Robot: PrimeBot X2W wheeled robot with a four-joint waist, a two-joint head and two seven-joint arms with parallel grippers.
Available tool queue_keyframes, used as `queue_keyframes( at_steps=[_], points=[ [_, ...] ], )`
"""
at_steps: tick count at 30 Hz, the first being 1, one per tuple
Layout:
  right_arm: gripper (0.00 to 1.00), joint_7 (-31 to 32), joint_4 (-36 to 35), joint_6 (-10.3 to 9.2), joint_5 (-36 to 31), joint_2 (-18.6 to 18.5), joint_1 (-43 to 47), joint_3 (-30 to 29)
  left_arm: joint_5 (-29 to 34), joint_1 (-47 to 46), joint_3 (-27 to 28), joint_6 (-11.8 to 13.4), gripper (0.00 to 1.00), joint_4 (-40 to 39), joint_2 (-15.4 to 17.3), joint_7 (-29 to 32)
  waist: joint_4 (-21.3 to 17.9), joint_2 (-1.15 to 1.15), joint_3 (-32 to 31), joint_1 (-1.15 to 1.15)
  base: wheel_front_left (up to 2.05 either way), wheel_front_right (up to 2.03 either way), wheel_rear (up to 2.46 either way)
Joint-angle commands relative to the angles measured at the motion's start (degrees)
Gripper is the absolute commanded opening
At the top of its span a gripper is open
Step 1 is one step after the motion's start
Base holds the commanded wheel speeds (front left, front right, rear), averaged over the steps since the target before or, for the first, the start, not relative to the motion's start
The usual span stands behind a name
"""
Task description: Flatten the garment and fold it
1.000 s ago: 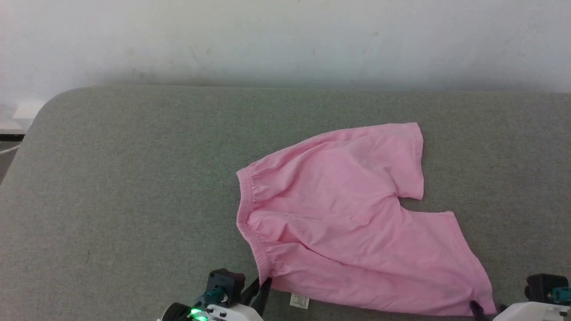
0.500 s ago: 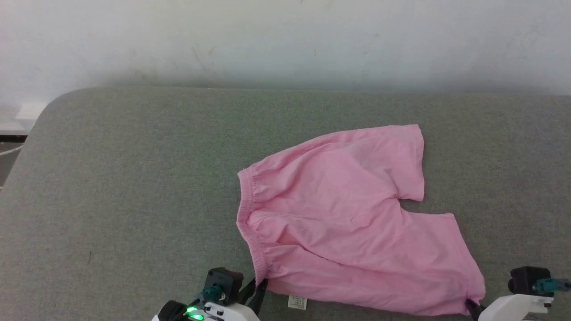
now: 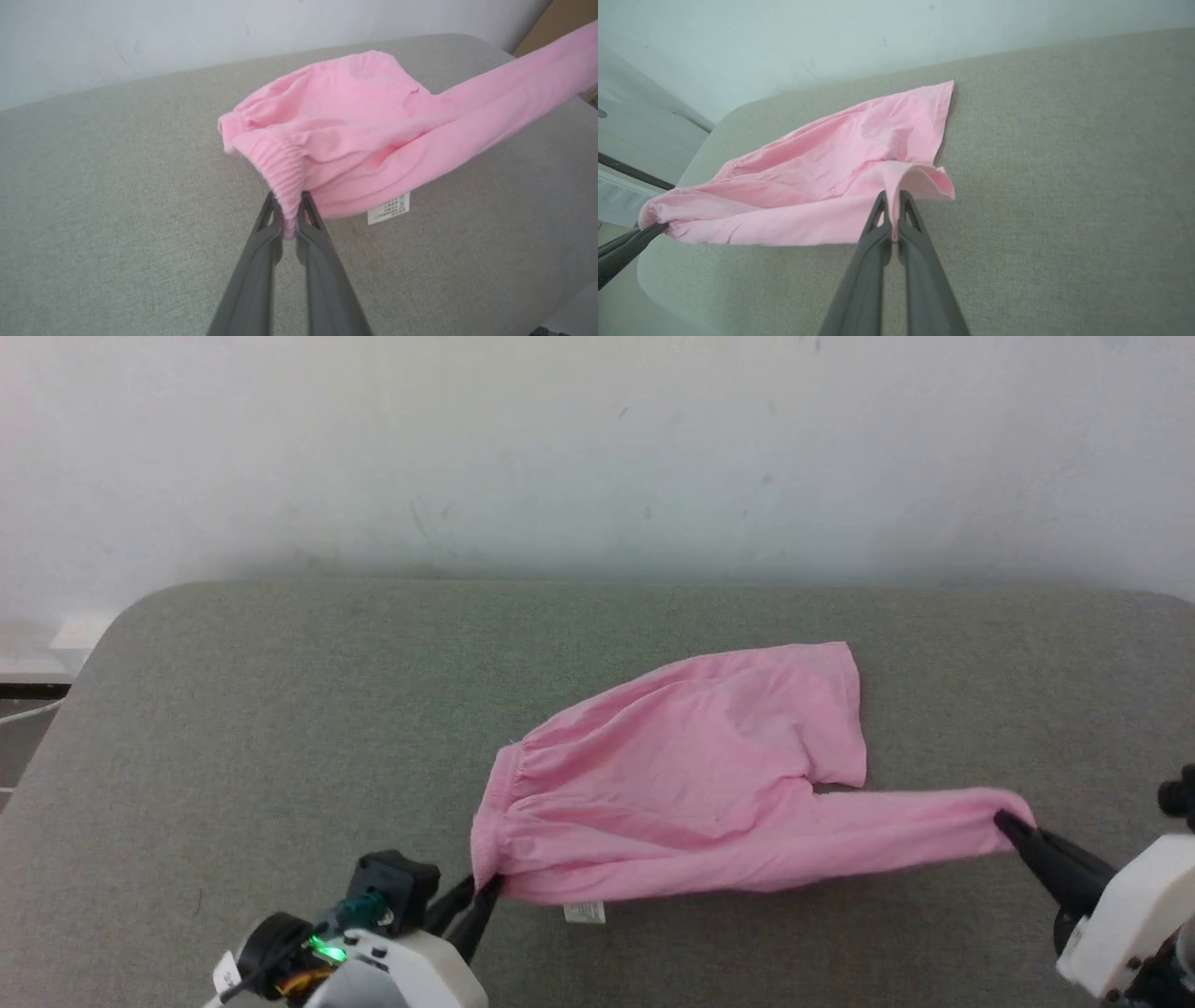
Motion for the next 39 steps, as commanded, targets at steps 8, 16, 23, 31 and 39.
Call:
queue_keyframes(
  at_steps=[8,16,23,31,39],
  points=[
    [0.0,2.62,-6.69,0.31,7.55,-2.11,-12.84,-1.17,-3.7,-9.4,5.36,-0.68,0.0,-11.94,3.28,6.43,-0.66,0.0,-1.62,0.0,0.0,0.0,0.0],
    [0.0,4.21,-7.46,0.31,6.53,-0.88,-26.83,-2.03,-7.8,-20.91,9.2,0.13,0.0,-17.04,2.94,11.58,-1.73,0.0,-1.55,0.0,0.0,0.0,0.0],
    [0.0,4.55,-2.56,0.31,3.31,-3.1,-38.81,-0.61,-9.14,-31.4,10.94,0.3,0.0,-14.31,3.21,14.8,-2.93,0.0,2.42,0.0,0.0,0.0,0.0],
    [0.0,0.37,7.54,0.31,-0.27,-8.64,-54.76,4.53,-9.54,-46.9,11.16,-0.86,0.0,-4.65,2.3,15.44,-5.15,0.0,13.36,0.0,0.0,0.0,0.0],
    [0.0,-11.43,21.76,0.31,-4.15,-11.19,-71.33,10.97,-6.08,-65.33,10.12,-2.02,0.0,11.37,0.13,9.5,-8.04,0.0,24.39,0.0,0.0,0.0,0.0]
  ],
)
